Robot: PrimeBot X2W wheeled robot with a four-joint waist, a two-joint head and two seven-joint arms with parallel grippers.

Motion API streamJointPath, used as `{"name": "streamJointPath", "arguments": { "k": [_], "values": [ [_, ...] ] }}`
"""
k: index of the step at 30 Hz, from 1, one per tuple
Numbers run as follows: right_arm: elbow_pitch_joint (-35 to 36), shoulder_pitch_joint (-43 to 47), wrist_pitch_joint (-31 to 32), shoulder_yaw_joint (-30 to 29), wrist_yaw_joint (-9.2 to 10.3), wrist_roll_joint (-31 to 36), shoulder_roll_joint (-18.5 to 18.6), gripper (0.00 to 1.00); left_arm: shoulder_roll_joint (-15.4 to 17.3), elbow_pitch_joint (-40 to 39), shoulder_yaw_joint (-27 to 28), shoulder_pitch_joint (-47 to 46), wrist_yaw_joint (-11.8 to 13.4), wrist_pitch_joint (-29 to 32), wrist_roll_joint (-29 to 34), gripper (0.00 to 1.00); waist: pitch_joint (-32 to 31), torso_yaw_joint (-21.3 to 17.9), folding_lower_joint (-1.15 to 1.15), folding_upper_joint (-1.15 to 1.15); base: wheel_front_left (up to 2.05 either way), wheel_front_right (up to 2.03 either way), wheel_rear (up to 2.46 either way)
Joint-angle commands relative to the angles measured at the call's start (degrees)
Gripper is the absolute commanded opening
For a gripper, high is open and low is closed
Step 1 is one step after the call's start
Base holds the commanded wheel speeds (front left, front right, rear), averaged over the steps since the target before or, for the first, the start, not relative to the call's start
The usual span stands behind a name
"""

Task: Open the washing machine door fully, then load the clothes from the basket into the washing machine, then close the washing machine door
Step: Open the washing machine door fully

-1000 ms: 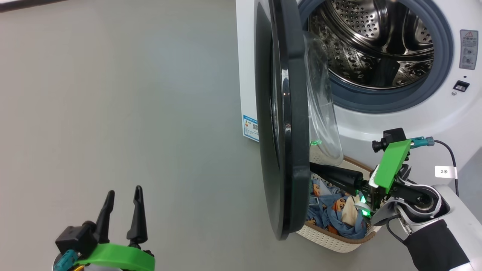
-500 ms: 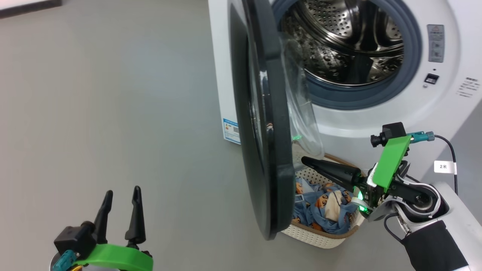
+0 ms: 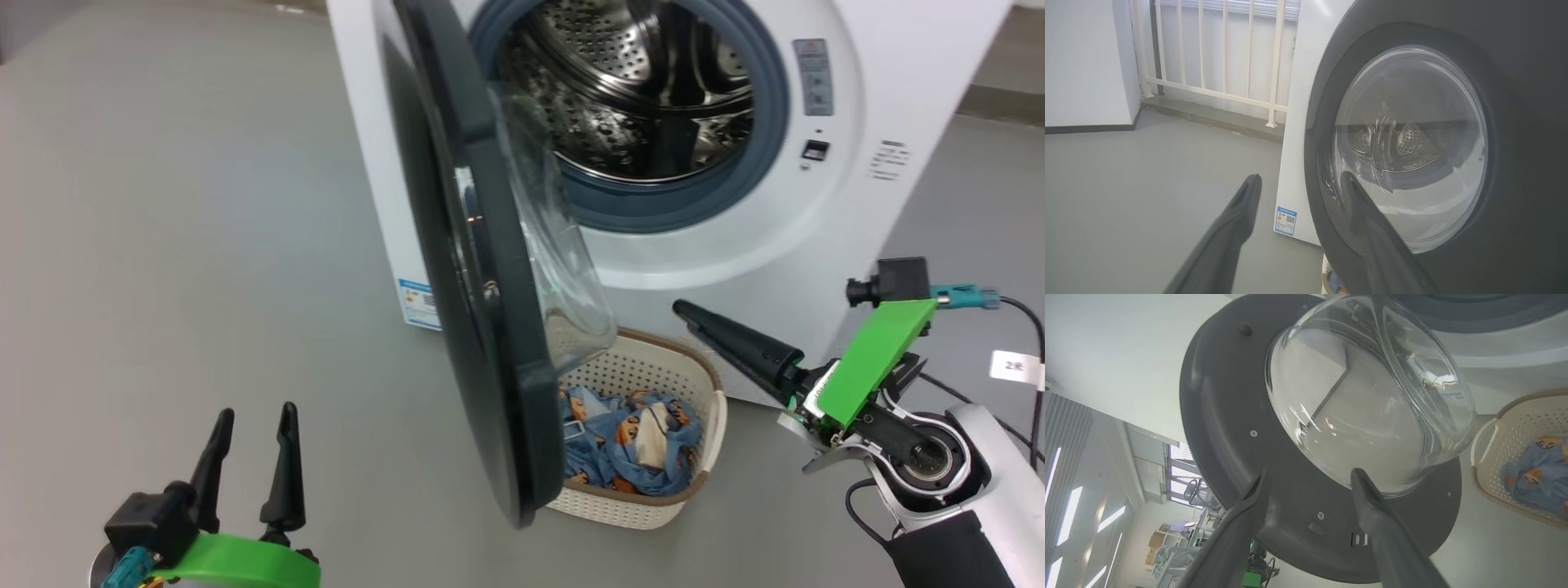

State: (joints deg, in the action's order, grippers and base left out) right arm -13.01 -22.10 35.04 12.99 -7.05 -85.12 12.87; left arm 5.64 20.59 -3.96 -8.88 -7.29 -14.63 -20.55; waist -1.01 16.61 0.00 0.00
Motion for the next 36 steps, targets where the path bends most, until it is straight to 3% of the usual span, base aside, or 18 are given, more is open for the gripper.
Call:
{"name": "streamJointPath", "arguments": {
  "k": [1, 7, 12, 22, 36],
  "values": [
    [2.8, -0.2, -2.6, 0.6, -0.44, 1.9, 0.7, 1.00, 1.0, -2.0, 1.3, -0.5, -0.2, -0.4, 0.6, 1.00, -0.2, -2.7, 0.00, 0.00, 0.00, 0.00, 0.00],
    [6.4, 1.9, -12.5, 2.7, -0.44, 6.6, 1.5, 1.00, 1.5, -3.4, 0.7, -0.6, -0.2, -0.4, 0.3, 1.00, 0.0, -6.2, 0.00, 0.00, 0.00, 0.00, 0.00],
    [8.2, 3.1, -22.8, 7.3, -0.44, 13.3, 5.0, 1.00, 1.8, -4.1, 1.3, -0.4, -0.2, -0.4, 0.3, 1.00, 0.2, -9.2, 0.00, 0.00, 0.00, 0.00, 0.00],
    [5.9, 5.0, -40.2, 12.6, -0.44, 21.2, 10.4, 1.00, 1.4, -4.7, 2.4, 0.8, -0.2, -0.4, 0.6, 1.00, -0.1, -12.6, 0.00, 0.00, 0.00, 0.00, 0.00],
    [-1.2, 7.4, -49.6, 12.9, -0.44, 29.4, 11.3, 1.00, 0.1, -5.1, 2.9, 1.6, -0.2, -0.4, 0.9, 1.00, -0.1, -15.0, 0.00, 0.00, 0.00, 0.00, 0.00]
  ]
}}
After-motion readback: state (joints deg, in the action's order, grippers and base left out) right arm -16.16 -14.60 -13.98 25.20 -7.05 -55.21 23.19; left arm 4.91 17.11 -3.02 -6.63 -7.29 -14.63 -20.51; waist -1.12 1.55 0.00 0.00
